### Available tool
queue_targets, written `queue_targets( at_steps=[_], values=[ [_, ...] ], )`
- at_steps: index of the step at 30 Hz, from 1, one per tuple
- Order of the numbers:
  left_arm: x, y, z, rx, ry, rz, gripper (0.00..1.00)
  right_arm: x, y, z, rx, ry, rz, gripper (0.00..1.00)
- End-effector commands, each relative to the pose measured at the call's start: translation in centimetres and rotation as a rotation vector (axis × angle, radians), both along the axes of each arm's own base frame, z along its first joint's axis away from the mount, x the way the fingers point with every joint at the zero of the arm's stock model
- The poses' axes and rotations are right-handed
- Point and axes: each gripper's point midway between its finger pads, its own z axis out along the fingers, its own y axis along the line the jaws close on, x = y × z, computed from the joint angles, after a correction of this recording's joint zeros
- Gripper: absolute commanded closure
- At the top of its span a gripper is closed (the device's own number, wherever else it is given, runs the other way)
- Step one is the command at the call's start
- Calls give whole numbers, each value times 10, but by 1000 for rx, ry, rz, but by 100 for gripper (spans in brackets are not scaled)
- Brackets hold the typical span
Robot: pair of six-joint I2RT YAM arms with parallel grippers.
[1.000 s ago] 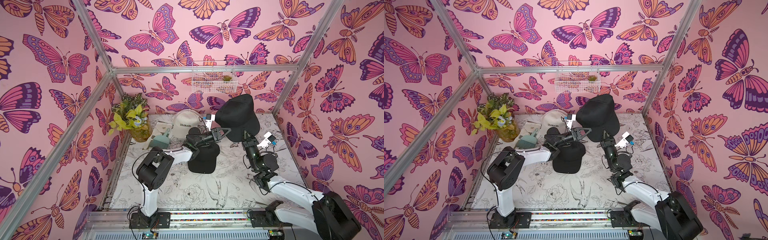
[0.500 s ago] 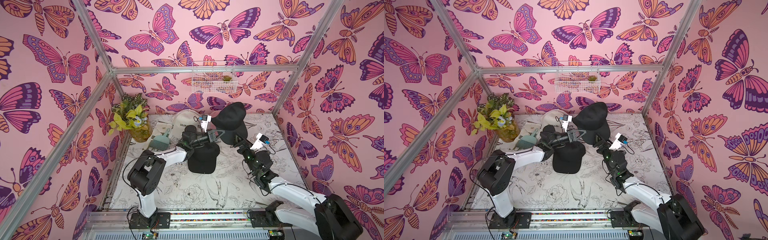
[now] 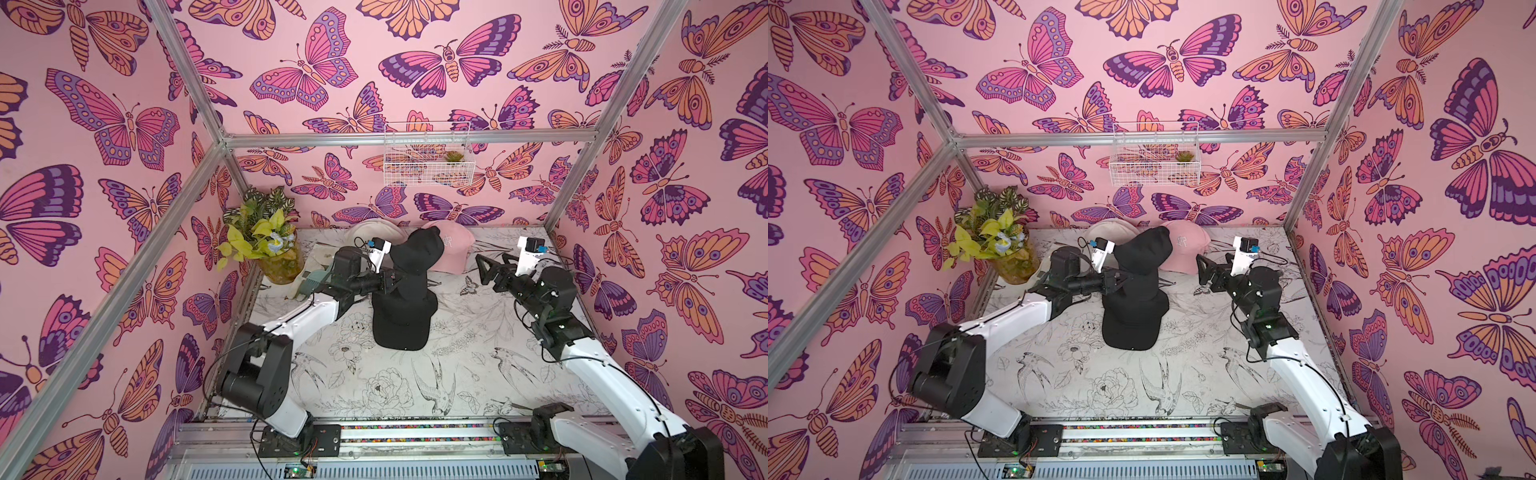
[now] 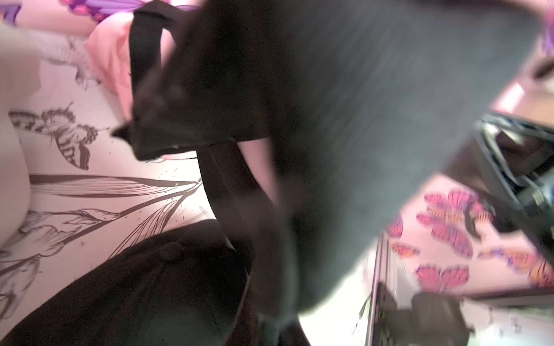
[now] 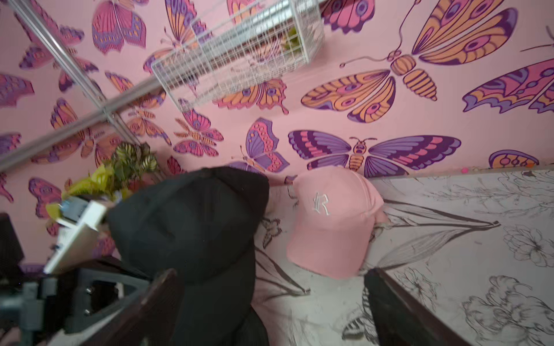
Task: Stack the baseball caps by color
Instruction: Place the baseball cap on the baseball cap.
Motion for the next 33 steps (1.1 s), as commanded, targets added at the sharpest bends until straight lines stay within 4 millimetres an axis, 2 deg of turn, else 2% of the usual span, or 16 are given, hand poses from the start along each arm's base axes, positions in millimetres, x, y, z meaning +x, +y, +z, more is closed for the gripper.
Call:
queue_targets(
  at_steps=[1,4,9,13,16,20,27,33],
  values=[
    [-37,4,0,98,-83,-174,100,-15,22,0,-123,12,181,1],
    [-58,3,9,88,-95,-277,100,-25,35,9,-157,-30,282,1],
    [-73,3,25,69,-127,-354,100,-41,48,25,-222,-96,405,1],
    [-94,-3,52,-35,-143,-485,100,-68,66,38,-261,-133,588,1],
    [-106,-4,61,-87,-134,-556,100,-85,76,44,-279,-163,700,1],
    [-113,-3,64,-89,-138,-577,100,-93,85,41,-355,-168,761,1],
    [-130,1,70,-111,-140,-639,100,-89,83,39,-510,-173,805,1],
    [-130,1,69,-95,-145,-636,100,-99,88,38,-587,-132,948,1]
  ],
)
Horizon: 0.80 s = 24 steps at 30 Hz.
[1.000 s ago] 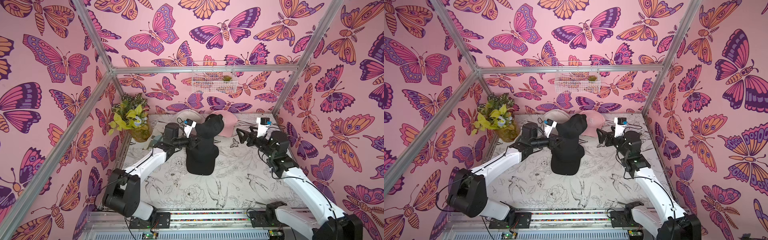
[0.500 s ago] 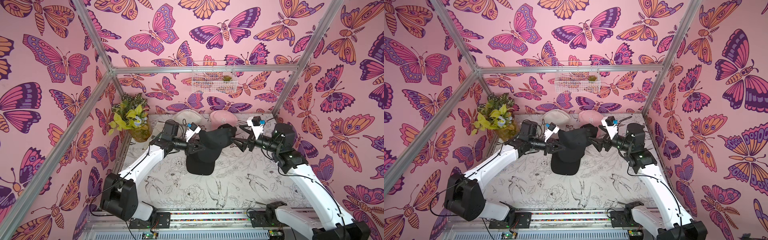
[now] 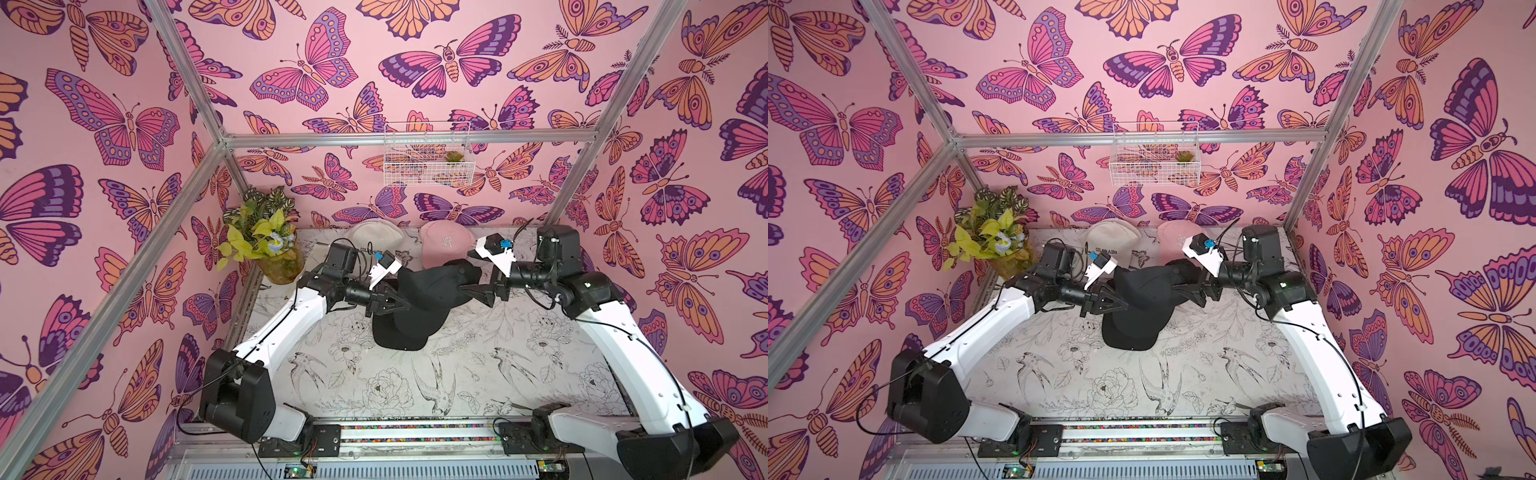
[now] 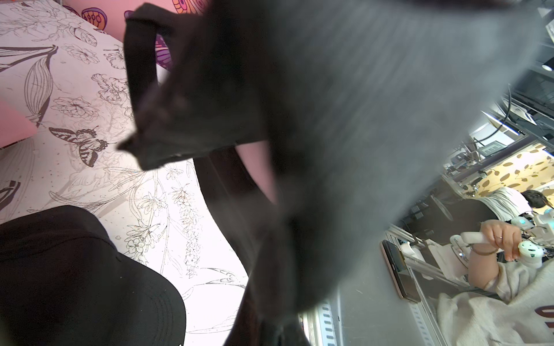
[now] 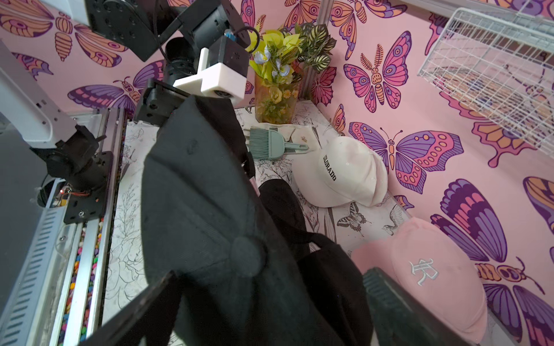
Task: Stack the baseball caps by color
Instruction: Place the baseball cap on the baseball cap.
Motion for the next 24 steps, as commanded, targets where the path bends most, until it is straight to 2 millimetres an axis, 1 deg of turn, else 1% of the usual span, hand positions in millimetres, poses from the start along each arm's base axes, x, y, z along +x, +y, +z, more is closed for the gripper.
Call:
queue_targets(
  at_steps=[1,4,8,10,11,13,16,17,18,20,22,23,24],
  values=[
    [-9,3,19,-48,-52,-39,100,-24,5,-14,-83,52,130,1],
    [-6,1,19,-42,-56,-36,100,-36,14,-22,-154,89,216,1],
    [-2,1,16,-26,-71,-27,100,-38,24,-29,-181,137,278,0],
    [1,1,12,-7,-84,-15,100,-42,25,-31,-195,160,308,3],
    [2,1,10,2,-86,-10,100,-46,25,-31,-199,173,329,5],
    [7,2,5,31,-96,14,100,-53,25,-29,-195,204,361,33],
    [20,3,-8,94,-96,67,100,-57,26,-25,-180,221,365,60],
    [24,3,-12,108,-84,78,100,-60,27,-23,-168,226,373,74],
    [26,3,-14,112,-65,83,100,-63,27,-20,-151,234,380,83],
    [28,1,-19,114,-12,86,100,-65,30,-16,-116,247,384,89],
    [30,1,-29,129,45,105,100,-59,33,-15,-87,273,351,98],
    [35,2,-38,151,65,137,100,-54,36,-14,-73,289,330,100],
    [40,3,-49,176,86,174,100,-50,38,-14,-64,310,313,100]
  ],
)
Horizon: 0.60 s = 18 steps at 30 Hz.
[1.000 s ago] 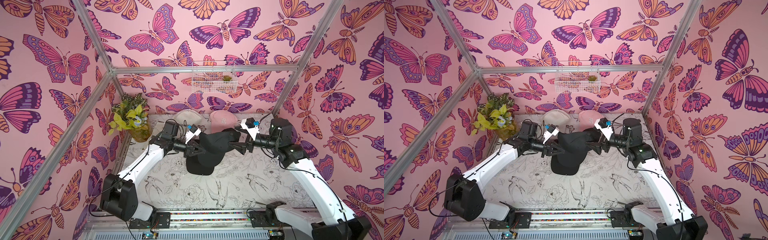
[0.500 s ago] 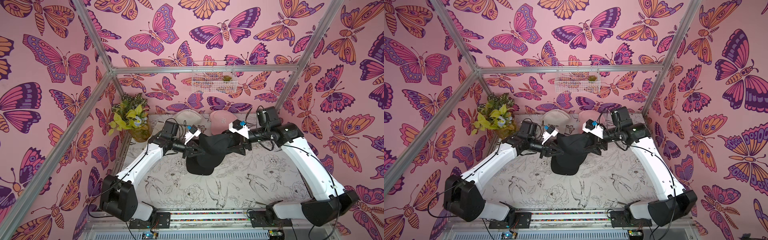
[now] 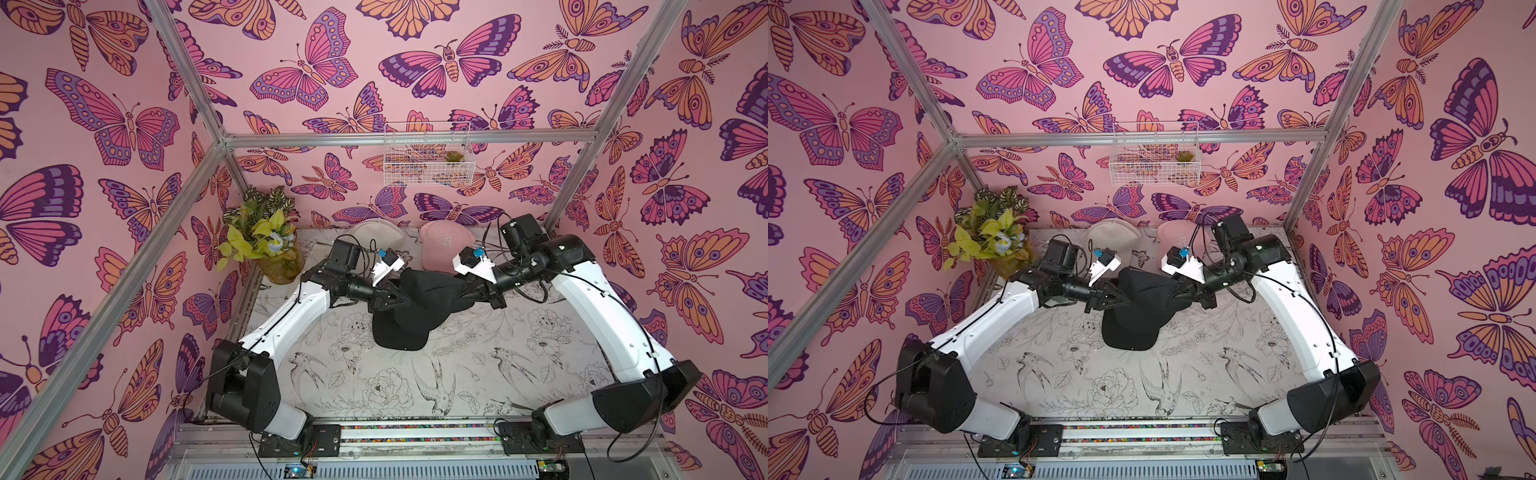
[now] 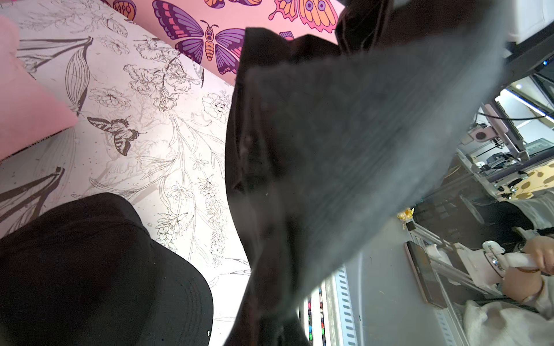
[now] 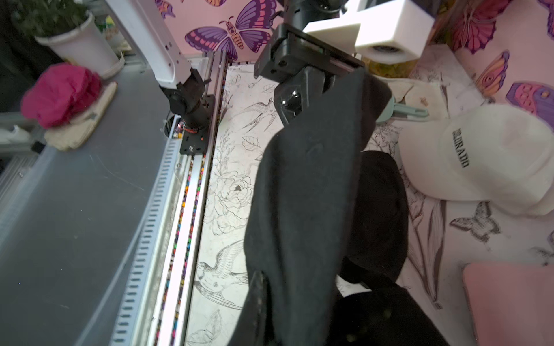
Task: Stack the baseball caps by color
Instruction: Place the baseball cap on the baseball cap.
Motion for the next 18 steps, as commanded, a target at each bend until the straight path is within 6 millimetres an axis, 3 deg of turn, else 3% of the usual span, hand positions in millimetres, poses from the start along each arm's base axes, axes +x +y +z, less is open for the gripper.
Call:
queue_targets(
  at_steps=[1,4,7,11,18],
  values=[
    [22,8,-42,111,111,155,100,0,12,17,79,73,-32,100],
    [28,14,-66,126,222,238,100,-1,23,7,32,143,-30,100],
    [20,17,-86,101,299,272,99,1,34,-19,-48,204,-46,100],
    [20,31,-119,154,381,344,99,32,46,-54,-109,313,-156,100],
    [27,53,-149,176,495,407,98,54,62,-73,-163,456,-171,99]
  ],
)
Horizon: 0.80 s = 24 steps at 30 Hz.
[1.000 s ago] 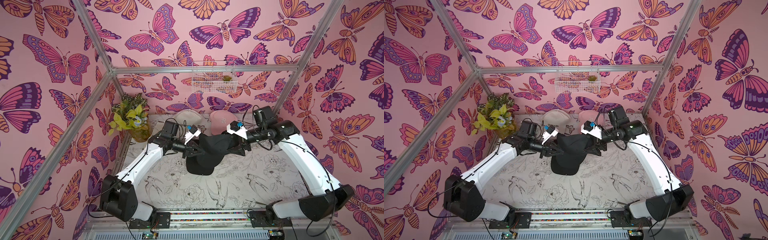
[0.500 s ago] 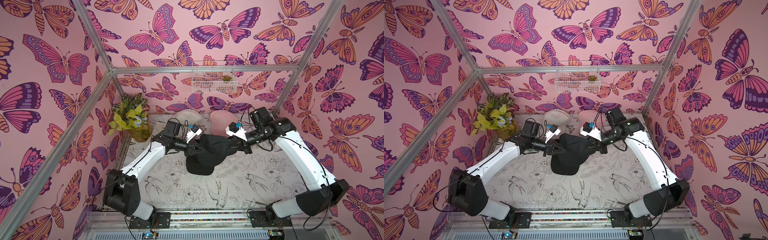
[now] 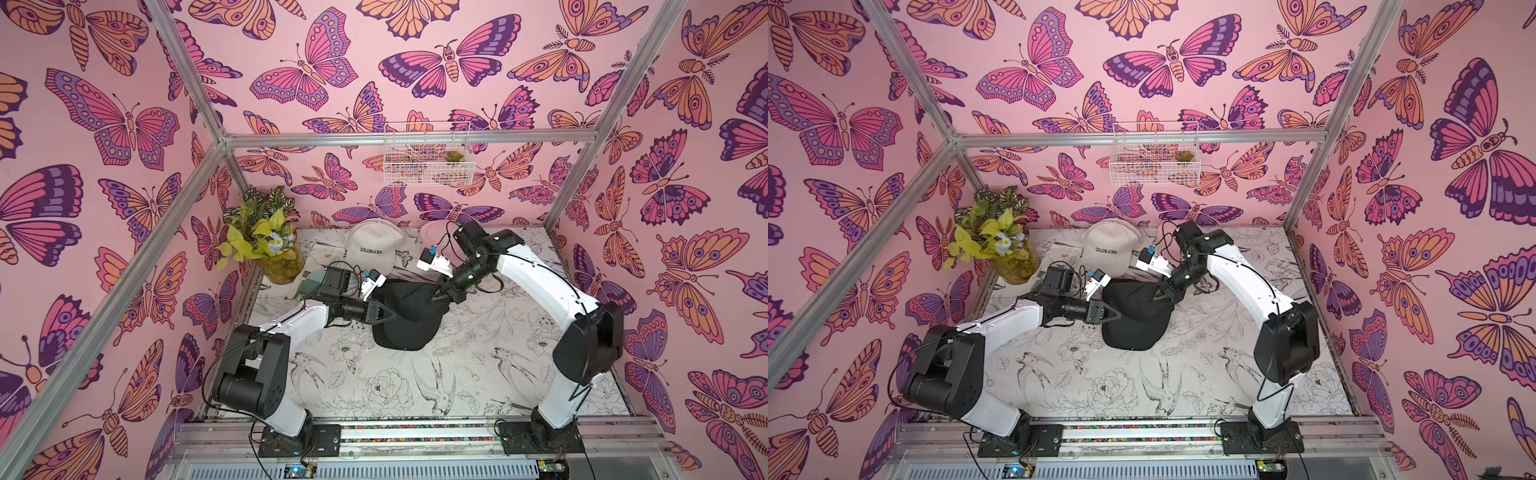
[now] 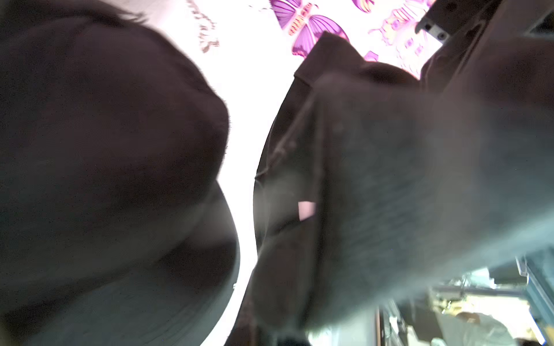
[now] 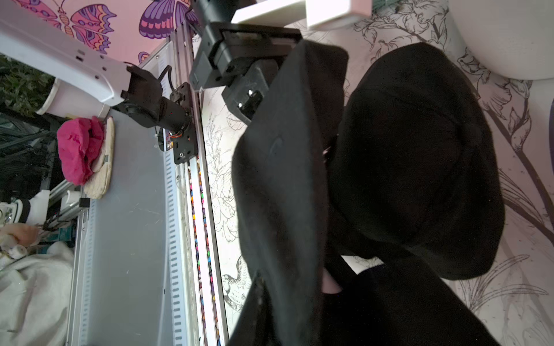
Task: Stack the baseball caps by color
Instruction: Place the baseball cap on the baseball cap.
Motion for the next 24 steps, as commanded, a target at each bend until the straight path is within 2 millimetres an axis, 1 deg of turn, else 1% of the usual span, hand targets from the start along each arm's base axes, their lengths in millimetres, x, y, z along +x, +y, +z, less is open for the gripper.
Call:
queue_targets(
  at_steps=[1,3,5,8,10,11,13,15,16,18,20,23,24],
  values=[
    [2,16,-40,103,103,86,98,3,13,22,43,45,-25,100],
    [0,18,-47,106,125,86,97,8,17,18,30,72,-34,100],
    [0,21,-53,119,128,93,95,12,20,16,26,89,-39,98],
    [3,29,-58,135,129,114,90,20,23,7,6,117,-65,93],
    [6,34,-65,165,136,130,83,27,25,0,-15,131,-96,89],
    [8,37,-70,185,146,144,78,32,27,-4,-24,141,-118,89],
    [13,44,-82,240,167,186,63,45,34,-7,-15,167,-176,89],
    [16,47,-89,264,181,211,54,52,44,-11,10,201,-203,90],
    [17,47,-89,266,186,219,53,54,47,-14,6,206,-208,89],
    [19,47,-87,263,174,232,52,57,49,-28,-32,214,-217,85],
    [18,48,-83,260,161,241,52,60,50,-38,-56,214,-221,85],
    [15,48,-81,254,156,237,52,65,55,-43,-51,198,-219,84],
    [15,48,-81,250,159,234,50,66,56,-43,-44,188,-208,84]
  ],
)
